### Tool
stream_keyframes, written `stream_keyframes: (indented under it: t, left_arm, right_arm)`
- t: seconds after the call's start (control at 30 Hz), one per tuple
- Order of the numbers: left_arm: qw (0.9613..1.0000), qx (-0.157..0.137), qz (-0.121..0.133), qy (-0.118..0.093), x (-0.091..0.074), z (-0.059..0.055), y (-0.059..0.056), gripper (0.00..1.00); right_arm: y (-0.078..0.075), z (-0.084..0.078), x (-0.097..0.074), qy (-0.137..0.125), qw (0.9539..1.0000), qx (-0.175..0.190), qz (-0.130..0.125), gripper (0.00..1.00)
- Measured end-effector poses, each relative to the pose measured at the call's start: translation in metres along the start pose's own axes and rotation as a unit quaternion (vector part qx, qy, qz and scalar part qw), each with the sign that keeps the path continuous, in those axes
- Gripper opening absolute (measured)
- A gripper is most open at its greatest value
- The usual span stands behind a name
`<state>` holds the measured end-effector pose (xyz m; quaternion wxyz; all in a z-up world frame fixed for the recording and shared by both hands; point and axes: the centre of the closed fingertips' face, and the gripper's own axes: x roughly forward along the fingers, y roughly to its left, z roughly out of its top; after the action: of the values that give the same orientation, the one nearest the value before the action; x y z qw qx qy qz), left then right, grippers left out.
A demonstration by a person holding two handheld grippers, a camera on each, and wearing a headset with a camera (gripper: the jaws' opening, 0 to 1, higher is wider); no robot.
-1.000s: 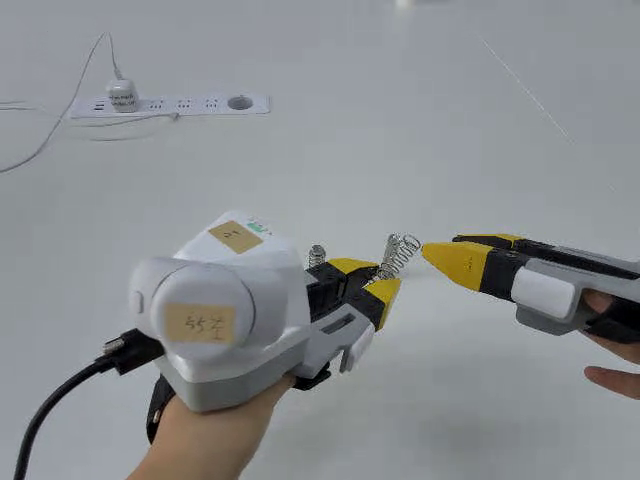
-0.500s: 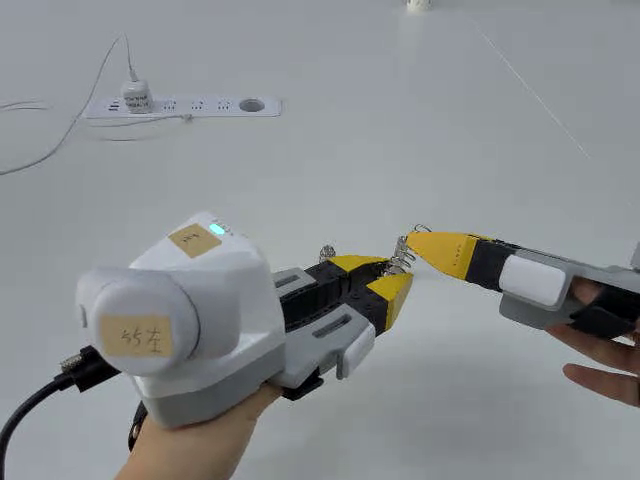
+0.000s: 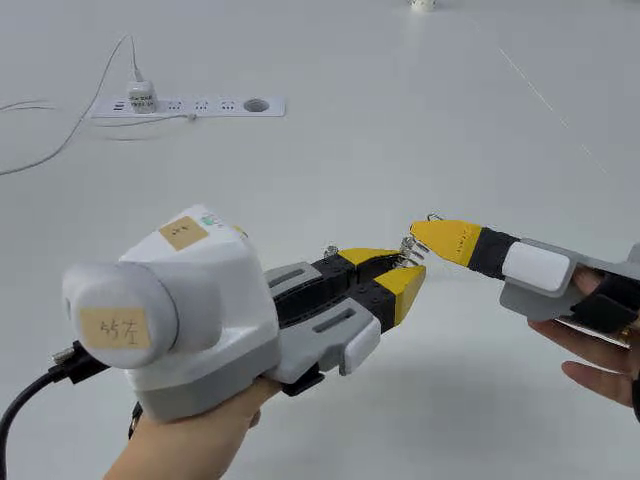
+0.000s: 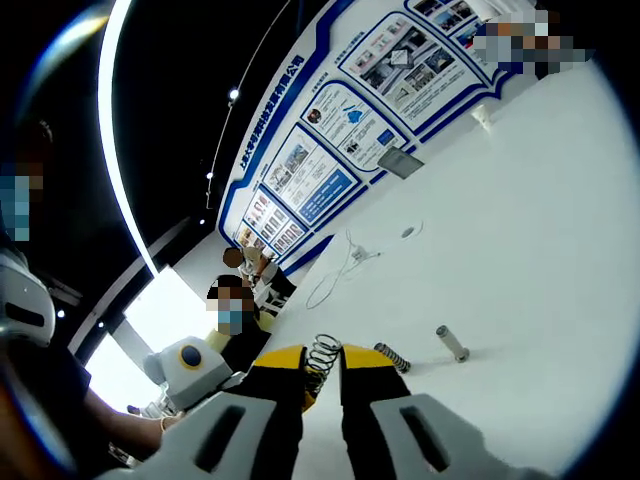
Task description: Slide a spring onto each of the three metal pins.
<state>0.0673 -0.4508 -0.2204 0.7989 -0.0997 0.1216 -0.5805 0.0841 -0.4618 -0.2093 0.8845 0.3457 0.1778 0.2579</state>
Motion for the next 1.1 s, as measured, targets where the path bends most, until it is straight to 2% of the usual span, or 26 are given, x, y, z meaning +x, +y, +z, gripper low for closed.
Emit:
stream_keyframes:
  t: [0.07,0.37,0.5,0.67,0.77,0.87,1.03,1.1]
  left_arm:
    - [1.0000,0.006,0.001,0.003,-0.001,-0.001,0.000,0.10]
    - [0.9991,0.027,0.023,0.023,-0.004,-0.007,0.007,0.11]
    - [0.9968,0.052,0.036,0.049,-0.007,-0.014,0.012,0.14]
    - [0.9924,0.076,0.054,0.080,-0.013,-0.023,0.020,0.21]
    - [0.9899,0.087,0.064,0.092,-0.018,-0.028,0.024,0.27]
    - [0.9888,0.086,0.076,0.096,-0.022,-0.029,0.028,0.34]
    - [0.9855,0.092,0.096,0.106,-0.031,-0.031,0.037,0.39]
    - [0.9842,0.096,0.103,0.107,-0.034,-0.030,0.041,0.40]
  right_arm:
    - [0.002,-0.001,0.001,0.001,1.0000,0.006,0.007,0.12]
    - [0.008,-0.004,0.007,0.009,0.9992,-0.037,0.013,0.11]
    - [0.008,-0.002,0.008,0.005,0.9987,-0.049,0.012,0.11]
    - [0.001,0.004,0.008,0.000,0.9972,-0.074,-0.005,0.11]
    - [-0.003,0.009,0.008,-0.004,0.9963,-0.085,-0.014,0.11]
    - [-0.009,0.013,0.008,-0.006,0.9948,-0.098,-0.027,0.11]
    - [-0.017,0.019,0.007,-0.010,0.9916,-0.122,-0.043,0.11]
    - [-0.022,0.020,0.007,-0.007,0.9890,-0.139,-0.052,0.11]
